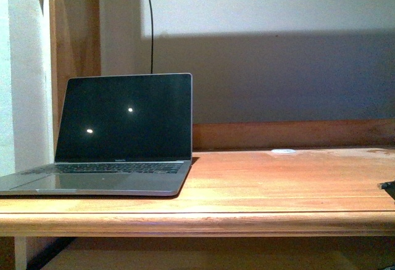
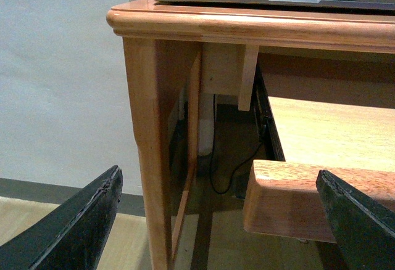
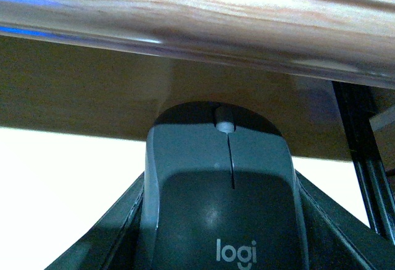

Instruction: Place mouse

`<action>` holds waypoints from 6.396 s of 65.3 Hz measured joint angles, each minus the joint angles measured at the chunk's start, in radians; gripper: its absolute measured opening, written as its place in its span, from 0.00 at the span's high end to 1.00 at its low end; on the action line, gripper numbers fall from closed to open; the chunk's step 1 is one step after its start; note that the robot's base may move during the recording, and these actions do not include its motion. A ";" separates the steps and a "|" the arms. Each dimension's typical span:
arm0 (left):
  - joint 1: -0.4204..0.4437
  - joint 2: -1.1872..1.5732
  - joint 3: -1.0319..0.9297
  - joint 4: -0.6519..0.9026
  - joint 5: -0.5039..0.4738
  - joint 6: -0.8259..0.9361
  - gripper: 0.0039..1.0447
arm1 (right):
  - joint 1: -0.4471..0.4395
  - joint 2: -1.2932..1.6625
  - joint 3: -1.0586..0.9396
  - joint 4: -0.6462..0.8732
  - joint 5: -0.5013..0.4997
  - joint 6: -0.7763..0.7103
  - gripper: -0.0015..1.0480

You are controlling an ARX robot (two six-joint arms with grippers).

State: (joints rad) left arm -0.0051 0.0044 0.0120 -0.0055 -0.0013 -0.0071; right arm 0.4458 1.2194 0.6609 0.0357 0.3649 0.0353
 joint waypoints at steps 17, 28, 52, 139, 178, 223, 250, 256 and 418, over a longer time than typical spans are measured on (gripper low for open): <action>0.000 0.000 0.000 0.000 0.000 0.000 0.07 | -0.040 -0.072 -0.005 -0.075 -0.056 0.029 0.46; 0.000 0.000 0.000 0.000 0.000 0.000 0.07 | -0.082 -0.199 -0.012 -0.163 -0.119 0.034 0.46; 0.000 0.000 0.000 0.000 0.000 0.000 0.07 | -0.087 -0.310 0.126 -0.290 -0.124 0.089 0.46; 0.000 0.000 0.000 0.000 0.000 0.000 0.07 | 0.231 0.506 0.725 -0.061 0.272 0.156 0.17; 0.000 0.000 0.000 0.000 0.000 0.000 0.07 | -0.058 -0.273 0.107 -0.021 -0.481 -0.021 0.07; 0.000 0.000 0.000 0.000 0.001 0.000 0.07 | -0.773 -0.714 -0.259 -0.745 -1.371 -0.749 0.07; 0.000 0.000 0.000 0.000 0.001 0.000 0.07 | -0.105 -0.669 -0.425 -0.182 -0.859 -0.330 0.07; 0.000 0.000 0.000 0.000 0.001 0.000 0.07 | -0.018 -0.585 -0.428 -0.066 -0.792 -0.277 0.07; 0.000 0.000 0.000 0.000 0.001 0.000 0.07 | -0.446 -0.754 -0.587 0.350 -0.369 -0.049 0.97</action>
State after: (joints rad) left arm -0.0051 0.0044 0.0116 -0.0055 -0.0002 -0.0071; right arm 0.0002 0.4656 0.0734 0.3855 -0.0036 -0.0139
